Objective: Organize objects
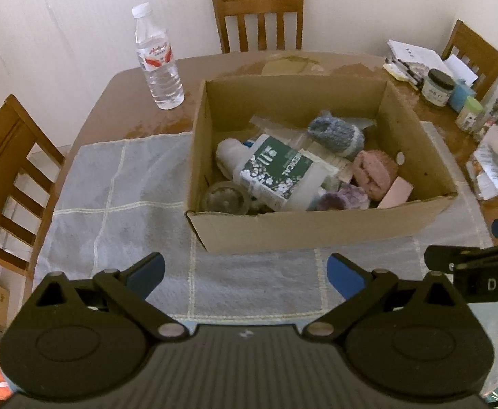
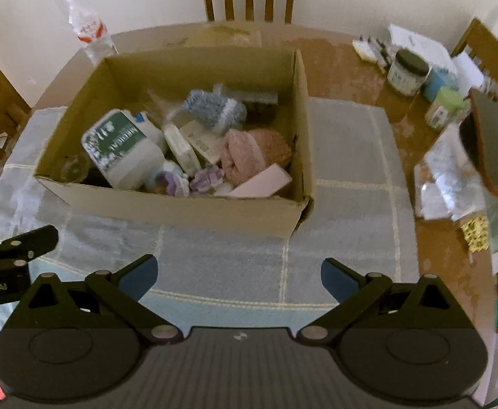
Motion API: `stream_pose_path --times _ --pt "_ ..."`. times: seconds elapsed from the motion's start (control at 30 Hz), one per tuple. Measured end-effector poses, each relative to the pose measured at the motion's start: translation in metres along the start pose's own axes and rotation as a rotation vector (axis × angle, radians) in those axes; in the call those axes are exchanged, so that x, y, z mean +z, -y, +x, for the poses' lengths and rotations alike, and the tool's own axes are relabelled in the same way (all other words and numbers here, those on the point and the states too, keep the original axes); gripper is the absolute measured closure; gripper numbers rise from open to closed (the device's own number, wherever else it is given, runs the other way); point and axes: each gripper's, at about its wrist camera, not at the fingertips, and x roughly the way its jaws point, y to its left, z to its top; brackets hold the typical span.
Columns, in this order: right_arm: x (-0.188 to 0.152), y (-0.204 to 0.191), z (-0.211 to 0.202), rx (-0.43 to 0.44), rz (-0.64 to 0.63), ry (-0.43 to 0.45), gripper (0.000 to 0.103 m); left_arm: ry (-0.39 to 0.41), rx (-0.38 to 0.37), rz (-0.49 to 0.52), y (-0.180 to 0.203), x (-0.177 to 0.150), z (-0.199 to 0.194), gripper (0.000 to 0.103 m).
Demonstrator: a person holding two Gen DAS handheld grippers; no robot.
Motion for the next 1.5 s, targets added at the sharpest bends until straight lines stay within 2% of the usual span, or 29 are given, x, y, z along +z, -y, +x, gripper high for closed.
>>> stream_pose_path --times 0.2,0.4,1.5 --pt "0.011 -0.001 -0.022 0.01 0.0 0.048 0.0 -0.003 -0.043 -0.025 -0.001 0.008 -0.014 0.002" --pt "0.017 -0.002 -0.032 0.005 0.008 0.079 0.0 0.018 -0.036 -0.032 -0.001 0.013 -0.024 0.002" --pt "0.018 -0.004 -0.032 0.005 0.018 0.069 0.0 0.0 -0.022 -0.039 -0.003 0.018 -0.021 0.002"
